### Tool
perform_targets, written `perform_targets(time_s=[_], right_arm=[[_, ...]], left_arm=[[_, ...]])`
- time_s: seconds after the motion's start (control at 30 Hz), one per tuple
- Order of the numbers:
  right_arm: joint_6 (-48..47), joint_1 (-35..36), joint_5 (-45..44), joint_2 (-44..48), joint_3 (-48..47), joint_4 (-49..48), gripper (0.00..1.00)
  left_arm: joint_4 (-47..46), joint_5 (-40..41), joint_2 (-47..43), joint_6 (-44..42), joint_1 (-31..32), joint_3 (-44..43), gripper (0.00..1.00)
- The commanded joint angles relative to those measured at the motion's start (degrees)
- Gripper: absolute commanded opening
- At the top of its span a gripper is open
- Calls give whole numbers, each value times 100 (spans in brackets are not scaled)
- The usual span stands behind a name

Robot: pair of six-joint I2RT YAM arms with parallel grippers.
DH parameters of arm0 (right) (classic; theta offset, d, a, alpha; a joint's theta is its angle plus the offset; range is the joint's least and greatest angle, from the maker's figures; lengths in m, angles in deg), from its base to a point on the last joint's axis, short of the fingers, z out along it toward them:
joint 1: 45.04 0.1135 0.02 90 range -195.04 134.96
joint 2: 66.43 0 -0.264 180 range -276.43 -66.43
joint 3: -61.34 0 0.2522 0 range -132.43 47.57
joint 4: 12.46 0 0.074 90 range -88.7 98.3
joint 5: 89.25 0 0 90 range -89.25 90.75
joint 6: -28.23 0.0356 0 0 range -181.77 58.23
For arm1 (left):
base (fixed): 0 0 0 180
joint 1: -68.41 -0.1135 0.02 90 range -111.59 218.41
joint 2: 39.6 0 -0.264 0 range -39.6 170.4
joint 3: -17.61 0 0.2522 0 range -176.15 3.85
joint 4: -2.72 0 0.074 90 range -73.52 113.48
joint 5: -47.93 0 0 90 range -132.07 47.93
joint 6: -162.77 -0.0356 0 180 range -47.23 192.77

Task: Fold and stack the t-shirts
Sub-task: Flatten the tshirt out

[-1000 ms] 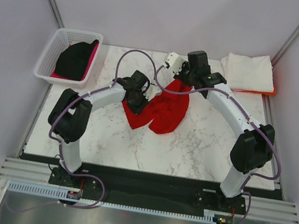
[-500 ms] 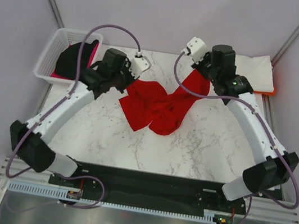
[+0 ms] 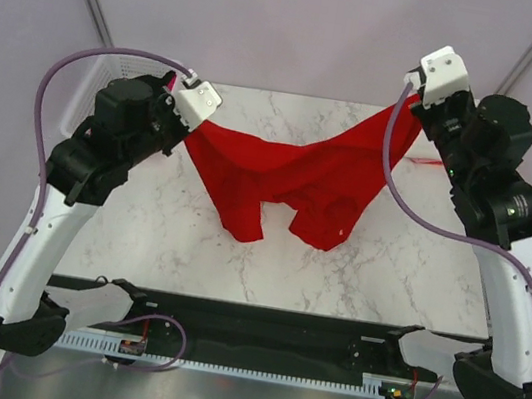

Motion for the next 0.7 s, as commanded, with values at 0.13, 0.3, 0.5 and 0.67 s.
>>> perform_targets(time_s=[0.13,0.3,0.5,0.67], right_arm=[[363,4,-381,751,-842,394,0],[416,-48,-312,997,-1713,965,0],[302,-188,5,1262,-2592,1274,0],[284,-461,225,1323,-3314,1318,0]], left_arm=[[562,125,-518,-467,4,-1188,2],[659,-375,-923,-642,4,-1795,2],[773,-1103,-897,-467,-224,-3015,2],[782,-1615,-642,-81,-619,-4105,2]])
